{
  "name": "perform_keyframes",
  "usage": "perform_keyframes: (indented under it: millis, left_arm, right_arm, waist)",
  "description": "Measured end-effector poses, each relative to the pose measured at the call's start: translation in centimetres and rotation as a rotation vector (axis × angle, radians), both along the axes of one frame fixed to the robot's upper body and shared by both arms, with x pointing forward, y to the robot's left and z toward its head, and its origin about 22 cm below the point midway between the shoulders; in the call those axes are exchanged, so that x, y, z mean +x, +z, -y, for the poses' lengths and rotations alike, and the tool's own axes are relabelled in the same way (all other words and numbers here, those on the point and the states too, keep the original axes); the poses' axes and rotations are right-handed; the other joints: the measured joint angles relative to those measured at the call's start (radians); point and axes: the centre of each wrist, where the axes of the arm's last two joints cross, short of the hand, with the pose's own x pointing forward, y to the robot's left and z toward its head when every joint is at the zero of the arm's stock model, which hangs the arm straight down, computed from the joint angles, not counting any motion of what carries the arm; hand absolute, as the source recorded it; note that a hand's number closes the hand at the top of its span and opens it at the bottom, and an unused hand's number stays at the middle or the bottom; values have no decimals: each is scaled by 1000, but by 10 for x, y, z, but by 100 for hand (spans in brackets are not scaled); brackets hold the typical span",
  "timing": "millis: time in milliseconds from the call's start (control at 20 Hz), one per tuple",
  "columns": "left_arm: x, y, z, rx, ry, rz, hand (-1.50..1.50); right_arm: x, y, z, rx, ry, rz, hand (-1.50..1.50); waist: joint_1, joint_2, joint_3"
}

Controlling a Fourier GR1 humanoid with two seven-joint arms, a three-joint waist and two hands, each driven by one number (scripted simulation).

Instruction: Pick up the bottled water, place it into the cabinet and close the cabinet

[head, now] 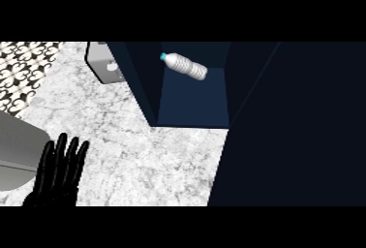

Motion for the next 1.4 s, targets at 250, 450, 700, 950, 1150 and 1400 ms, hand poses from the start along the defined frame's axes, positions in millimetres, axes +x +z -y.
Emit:
perform_keyframes:
  millis: [250,450,700,950,1150,1400]
  left_arm:
    - [-7,0,-12,1,-1,0,-150]
    - [-11,2,-19,-2,-12,1,-150]
    - [-13,2,-24,-6,-22,5,-150]
    - [-13,4,-31,-7,-30,14,-150]
    - [-14,4,-34,-4,-36,16,-150]
    - [-13,8,-39,-11,-45,25,-150]
  right_arm:
    - [9,11,-17,-48,70,67,150]
    - [14,16,-25,-99,114,120,150]
    - [17,22,-28,-149,153,169,150]
    - [19,25,-29,-176,176,199,150]
    - [20,26,-29,-188,187,210,150]
    - [21,26,-29,-182,193,204,150]
  waist:
    - [6,3,0]
    - [11,5,0]
    - [18,9,-1]
    - [29,12,-2]
    - [39,16,-3]
    - [51,23,-3]
